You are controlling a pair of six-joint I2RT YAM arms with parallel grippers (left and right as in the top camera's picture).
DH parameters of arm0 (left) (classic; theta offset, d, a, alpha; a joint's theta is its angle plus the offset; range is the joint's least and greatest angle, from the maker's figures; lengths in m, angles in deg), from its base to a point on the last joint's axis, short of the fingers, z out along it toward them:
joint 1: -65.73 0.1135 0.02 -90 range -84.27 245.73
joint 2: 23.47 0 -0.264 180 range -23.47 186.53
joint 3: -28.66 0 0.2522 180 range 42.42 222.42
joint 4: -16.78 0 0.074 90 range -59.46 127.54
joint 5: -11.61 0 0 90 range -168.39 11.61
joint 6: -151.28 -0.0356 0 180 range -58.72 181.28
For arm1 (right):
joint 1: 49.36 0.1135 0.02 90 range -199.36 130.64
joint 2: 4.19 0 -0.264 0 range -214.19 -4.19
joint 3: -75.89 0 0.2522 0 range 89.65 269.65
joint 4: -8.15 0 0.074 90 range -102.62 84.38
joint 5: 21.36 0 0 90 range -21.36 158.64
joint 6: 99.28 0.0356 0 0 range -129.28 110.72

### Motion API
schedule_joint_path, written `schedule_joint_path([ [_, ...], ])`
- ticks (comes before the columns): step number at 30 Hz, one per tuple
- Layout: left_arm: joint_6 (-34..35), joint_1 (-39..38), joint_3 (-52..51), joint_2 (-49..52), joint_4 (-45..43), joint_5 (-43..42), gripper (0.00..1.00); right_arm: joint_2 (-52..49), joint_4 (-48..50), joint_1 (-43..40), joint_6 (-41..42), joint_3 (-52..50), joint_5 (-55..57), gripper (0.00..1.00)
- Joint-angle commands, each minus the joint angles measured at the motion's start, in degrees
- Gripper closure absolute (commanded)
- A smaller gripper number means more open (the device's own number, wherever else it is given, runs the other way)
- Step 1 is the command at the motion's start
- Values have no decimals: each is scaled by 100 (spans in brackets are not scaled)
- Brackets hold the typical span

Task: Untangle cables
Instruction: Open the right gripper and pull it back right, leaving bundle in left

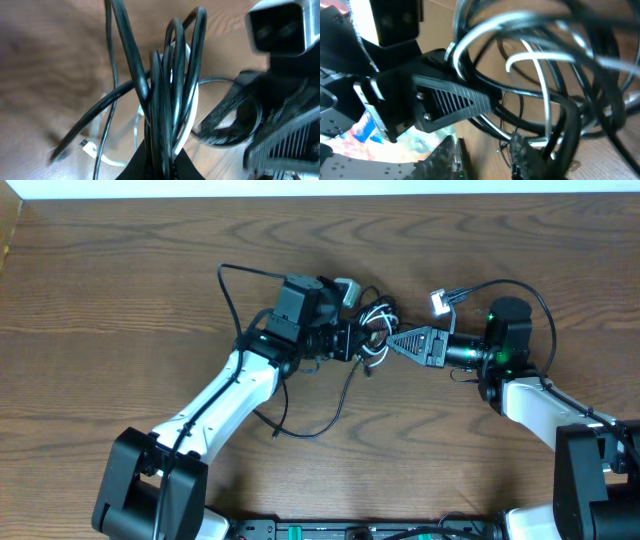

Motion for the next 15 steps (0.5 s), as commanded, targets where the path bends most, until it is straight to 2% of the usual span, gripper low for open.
schedule_joint_path([
  [1, -238, 31, 24, -13, -118, -74, 93, -22, 9, -33, 448, -15, -337, 25],
  [2, -487, 44, 24, -13, -101, -76, 92, -22, 9, -33, 446, -17, -426, 9],
  [3, -756, 57, 24, -13, -42, -72, 93, -22, 9, -33, 444, -17, -520, 1],
  [7, -1497, 323, 24, -26, 295, -70, 93, -22, -33, -87, 118, -17, -1062, 1],
  [11, -1499, 896, 24, -35, 678, -153, 93, -22, -369, -297, 79, -17, -1054, 1],
  [15, -1506, 1449, 24, -35, 1086, -741, 93, -22, -1154, -442, -208, -22, -621, 1],
])
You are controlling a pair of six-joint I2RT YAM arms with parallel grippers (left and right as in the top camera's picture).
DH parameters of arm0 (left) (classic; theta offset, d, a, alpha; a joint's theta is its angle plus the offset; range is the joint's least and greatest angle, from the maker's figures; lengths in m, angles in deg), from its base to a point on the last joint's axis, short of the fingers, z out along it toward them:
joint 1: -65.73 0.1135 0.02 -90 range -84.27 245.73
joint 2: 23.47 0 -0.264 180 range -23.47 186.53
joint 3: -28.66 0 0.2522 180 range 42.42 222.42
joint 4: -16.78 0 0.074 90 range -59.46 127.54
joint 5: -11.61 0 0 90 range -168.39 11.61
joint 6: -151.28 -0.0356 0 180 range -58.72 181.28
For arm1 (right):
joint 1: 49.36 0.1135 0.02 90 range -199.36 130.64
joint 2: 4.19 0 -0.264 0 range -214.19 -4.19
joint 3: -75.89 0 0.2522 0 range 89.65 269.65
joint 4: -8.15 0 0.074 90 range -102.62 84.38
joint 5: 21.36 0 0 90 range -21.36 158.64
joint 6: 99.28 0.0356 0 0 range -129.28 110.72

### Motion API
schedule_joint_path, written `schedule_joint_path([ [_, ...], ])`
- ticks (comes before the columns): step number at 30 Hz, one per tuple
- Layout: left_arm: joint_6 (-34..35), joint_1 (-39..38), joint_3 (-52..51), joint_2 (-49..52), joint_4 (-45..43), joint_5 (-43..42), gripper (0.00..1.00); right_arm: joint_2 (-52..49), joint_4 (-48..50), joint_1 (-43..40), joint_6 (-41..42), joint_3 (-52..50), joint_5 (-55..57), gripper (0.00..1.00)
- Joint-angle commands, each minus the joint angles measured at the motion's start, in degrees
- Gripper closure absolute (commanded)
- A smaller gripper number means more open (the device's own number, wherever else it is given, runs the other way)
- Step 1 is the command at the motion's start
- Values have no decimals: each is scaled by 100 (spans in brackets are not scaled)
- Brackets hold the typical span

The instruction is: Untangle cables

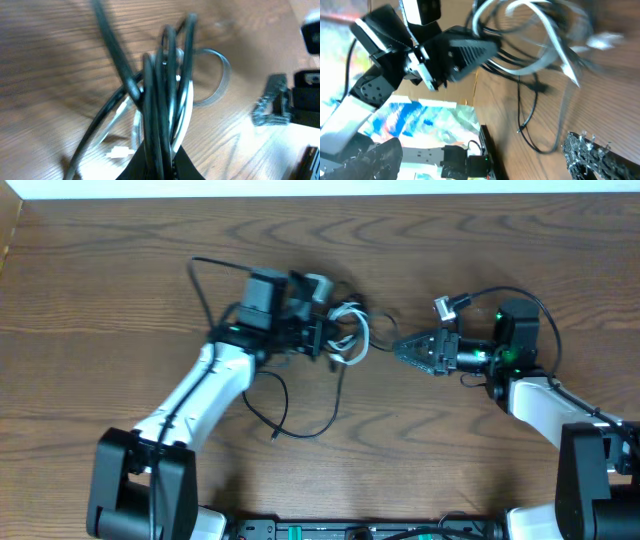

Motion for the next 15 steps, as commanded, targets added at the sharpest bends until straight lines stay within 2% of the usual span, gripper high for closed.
schedule_joint_path([
  [1, -205, 409, 24, -35, 229, -651, 93, -22, -586, -61, -323, -24, 400, 1],
  [4, -227, 553, 22, -33, 398, -664, 93, -22, -1370, 24, -337, -24, 1056, 4],
  [7, -227, 553, 22, -33, 391, -664, 93, -20, -1379, 146, -332, -24, 1038, 24],
  [10, -236, 498, 22, -33, 387, -671, 93, -20, -1104, 304, -107, -24, 931, 47],
  [11, -313, 468, 22, -33, 385, -756, 93, -20, -988, 378, 22, -24, 938, 51],
  [15, -1062, 319, 22, -24, 339, -1867, 92, -20, 57, 686, 911, -24, 1001, 58],
])
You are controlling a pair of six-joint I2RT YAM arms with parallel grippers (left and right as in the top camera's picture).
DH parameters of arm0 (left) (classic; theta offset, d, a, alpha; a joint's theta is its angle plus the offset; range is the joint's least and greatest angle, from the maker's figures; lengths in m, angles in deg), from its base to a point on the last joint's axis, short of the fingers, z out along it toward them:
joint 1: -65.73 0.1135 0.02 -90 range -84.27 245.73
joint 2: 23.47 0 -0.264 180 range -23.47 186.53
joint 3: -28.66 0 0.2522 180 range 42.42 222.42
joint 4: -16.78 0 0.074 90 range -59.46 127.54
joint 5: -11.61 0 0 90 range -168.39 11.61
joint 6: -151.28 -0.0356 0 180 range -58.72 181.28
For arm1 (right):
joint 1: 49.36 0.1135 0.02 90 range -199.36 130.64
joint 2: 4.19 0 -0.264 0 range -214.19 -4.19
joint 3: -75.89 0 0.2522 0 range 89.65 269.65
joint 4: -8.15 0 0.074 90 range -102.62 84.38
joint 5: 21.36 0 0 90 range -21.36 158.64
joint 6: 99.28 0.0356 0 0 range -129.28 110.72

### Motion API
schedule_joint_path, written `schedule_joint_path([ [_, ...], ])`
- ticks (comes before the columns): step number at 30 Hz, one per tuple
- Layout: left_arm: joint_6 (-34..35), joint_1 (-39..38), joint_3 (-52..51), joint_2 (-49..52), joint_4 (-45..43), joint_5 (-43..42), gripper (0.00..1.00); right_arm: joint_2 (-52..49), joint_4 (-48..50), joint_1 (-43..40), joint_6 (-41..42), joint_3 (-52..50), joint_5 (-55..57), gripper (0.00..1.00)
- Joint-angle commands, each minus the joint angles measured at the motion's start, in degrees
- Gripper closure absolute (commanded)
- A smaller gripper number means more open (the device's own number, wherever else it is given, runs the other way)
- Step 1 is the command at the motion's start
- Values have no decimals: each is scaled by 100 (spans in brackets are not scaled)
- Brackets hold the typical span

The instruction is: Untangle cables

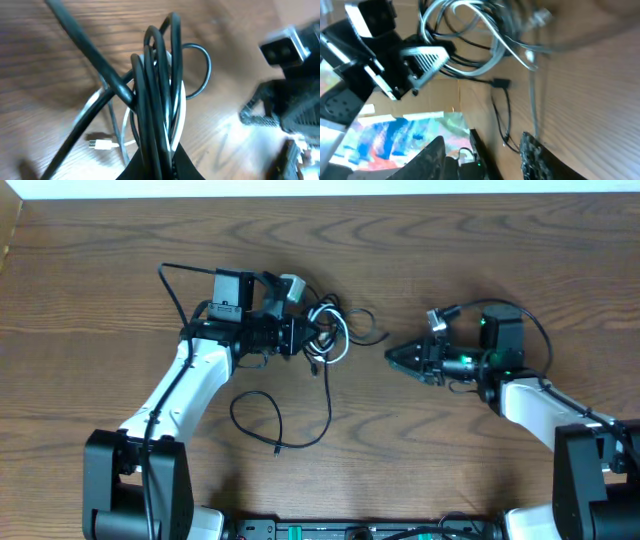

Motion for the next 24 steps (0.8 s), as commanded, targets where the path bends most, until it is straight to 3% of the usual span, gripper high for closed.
schedule_joint_path([
  [1, -713, -136, 22, -24, -39, -1167, 92, -15, 728, 273, 1014, 20, 83, 59],
  [5, -734, -164, 22, -22, -70, -1285, 93, -15, 2157, 634, 2238, 20, 599, 58],
  [8, -778, -168, 22, -17, -72, -1613, 92, -15, 2632, 957, 2651, 20, 1204, 57],
  [13, -778, -168, 22, -17, -70, -2404, 93, -17, 2533, 1458, 2688, 20, 2323, 66],
  [18, -822, -170, 22, -17, -68, -2420, 93, -17, 2538, 1668, 2688, 20, 3198, 67],
  [24, -846, -168, 22, -17, -55, -2420, 93, -17, 2651, 1602, 2769, 20, 3340, 70],
])
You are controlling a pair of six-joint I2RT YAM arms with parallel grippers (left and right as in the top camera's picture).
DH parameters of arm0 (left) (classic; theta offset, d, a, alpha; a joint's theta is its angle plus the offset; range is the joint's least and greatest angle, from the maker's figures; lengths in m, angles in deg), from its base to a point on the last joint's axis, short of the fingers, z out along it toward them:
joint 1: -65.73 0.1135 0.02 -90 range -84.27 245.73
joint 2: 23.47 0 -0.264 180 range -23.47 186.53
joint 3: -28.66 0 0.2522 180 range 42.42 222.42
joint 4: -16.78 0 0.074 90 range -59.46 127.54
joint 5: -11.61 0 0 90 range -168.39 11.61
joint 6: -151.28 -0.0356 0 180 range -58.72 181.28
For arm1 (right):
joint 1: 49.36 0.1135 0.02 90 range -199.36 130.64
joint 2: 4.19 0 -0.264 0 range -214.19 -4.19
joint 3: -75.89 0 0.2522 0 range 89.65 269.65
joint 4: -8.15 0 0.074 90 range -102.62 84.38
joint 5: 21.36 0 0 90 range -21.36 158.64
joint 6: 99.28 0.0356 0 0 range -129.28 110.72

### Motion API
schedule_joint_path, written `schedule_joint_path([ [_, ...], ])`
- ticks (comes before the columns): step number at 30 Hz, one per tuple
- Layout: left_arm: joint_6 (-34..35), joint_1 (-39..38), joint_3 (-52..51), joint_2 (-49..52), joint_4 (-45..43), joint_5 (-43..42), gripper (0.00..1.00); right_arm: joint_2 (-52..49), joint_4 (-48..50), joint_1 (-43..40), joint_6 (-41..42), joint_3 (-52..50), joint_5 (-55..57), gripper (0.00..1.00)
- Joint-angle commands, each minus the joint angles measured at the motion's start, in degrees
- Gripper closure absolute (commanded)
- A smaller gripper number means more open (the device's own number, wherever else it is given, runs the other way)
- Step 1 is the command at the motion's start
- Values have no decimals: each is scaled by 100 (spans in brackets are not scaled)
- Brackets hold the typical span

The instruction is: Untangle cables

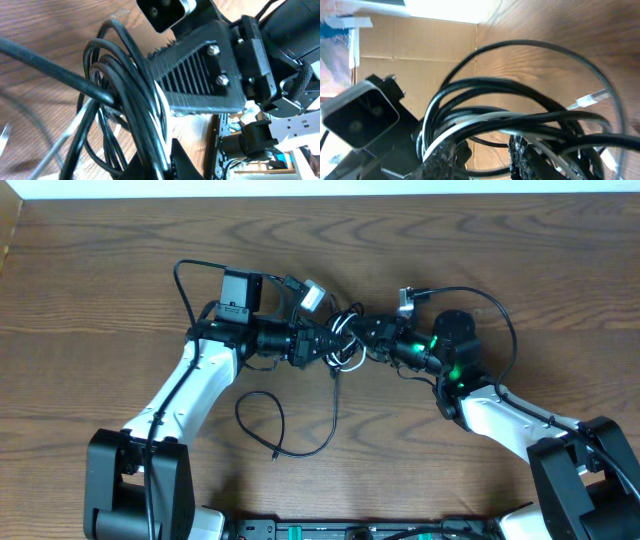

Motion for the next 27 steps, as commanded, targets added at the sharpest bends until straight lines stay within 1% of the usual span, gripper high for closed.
schedule_joint_path([
  [1, -267, -13, 22, -17, 57, -363, 92, -17, 103, -33, 98, 15, 345, 71],
  [4, -793, -13, 22, -15, 304, -361, 92, -17, 313, -131, 103, 15, 221, 71],
  [6, -1029, -20, 22, -15, 382, -363, 93, -17, 378, -186, 151, 15, 87, 73],
  [9, -1141, -50, 22, -15, 380, -361, 93, -17, 227, -162, 184, 15, 33, 74],
  [16, -1440, -411, 22, -11, 378, -358, 93, -17, 44, -13, 251, 15, 219, 73],
  [21, -1703, -588, 22, -11, 378, -339, 93, -17, 44, 48, 841, 15, 229, 71],
  [24, -1700, -586, 22, -11, 380, -247, 92, -17, 46, 94, 1226, 15, 149, 64],
  [27, -1700, -586, 22, -11, 382, -122, 93, -17, 48, 190, 1451, 15, 120, 63],
])
